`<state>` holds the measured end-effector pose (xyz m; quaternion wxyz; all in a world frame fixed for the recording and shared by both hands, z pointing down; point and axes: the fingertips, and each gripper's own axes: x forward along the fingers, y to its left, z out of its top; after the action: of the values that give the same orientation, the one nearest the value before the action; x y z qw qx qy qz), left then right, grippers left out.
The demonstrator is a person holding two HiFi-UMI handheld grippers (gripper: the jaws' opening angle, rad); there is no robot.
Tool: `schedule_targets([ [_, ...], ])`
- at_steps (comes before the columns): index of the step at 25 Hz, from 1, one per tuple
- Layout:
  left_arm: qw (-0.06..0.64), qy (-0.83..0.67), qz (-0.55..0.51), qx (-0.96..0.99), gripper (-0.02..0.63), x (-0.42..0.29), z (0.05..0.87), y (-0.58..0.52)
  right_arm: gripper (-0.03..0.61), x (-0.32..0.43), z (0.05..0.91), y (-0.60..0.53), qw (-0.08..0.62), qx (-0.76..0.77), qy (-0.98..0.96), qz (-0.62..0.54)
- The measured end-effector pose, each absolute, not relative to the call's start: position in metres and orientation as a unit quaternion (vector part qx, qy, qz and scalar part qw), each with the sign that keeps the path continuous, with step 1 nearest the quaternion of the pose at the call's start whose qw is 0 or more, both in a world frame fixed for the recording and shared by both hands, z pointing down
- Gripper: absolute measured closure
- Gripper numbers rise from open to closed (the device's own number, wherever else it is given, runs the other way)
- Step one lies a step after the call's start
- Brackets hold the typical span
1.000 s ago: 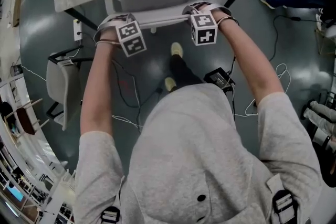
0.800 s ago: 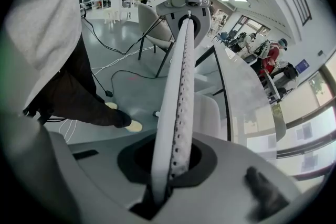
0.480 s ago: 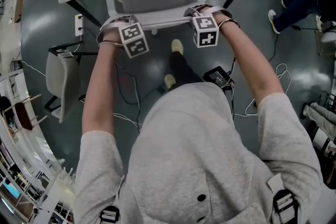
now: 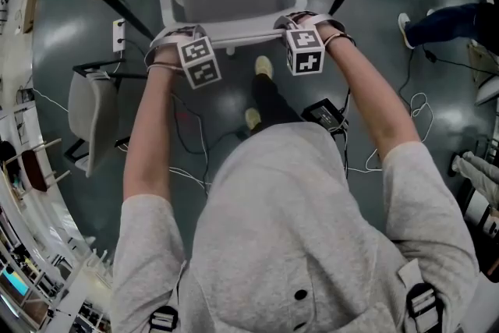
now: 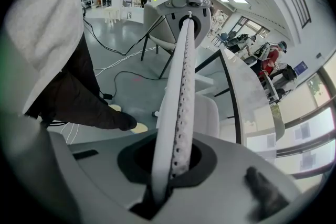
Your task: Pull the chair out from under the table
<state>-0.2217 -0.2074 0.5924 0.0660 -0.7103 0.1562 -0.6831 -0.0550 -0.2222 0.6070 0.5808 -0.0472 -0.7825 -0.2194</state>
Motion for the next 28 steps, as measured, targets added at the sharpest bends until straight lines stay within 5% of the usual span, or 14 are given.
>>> schedule_targets([
  [28, 0.069, 0.155, -0.684, -0.709, 0.597, -0.198, 0.596, -0.114, 0.538, -0.030, 0.610, -0.129, 0.581, -0.042, -0.782, -0.223],
])
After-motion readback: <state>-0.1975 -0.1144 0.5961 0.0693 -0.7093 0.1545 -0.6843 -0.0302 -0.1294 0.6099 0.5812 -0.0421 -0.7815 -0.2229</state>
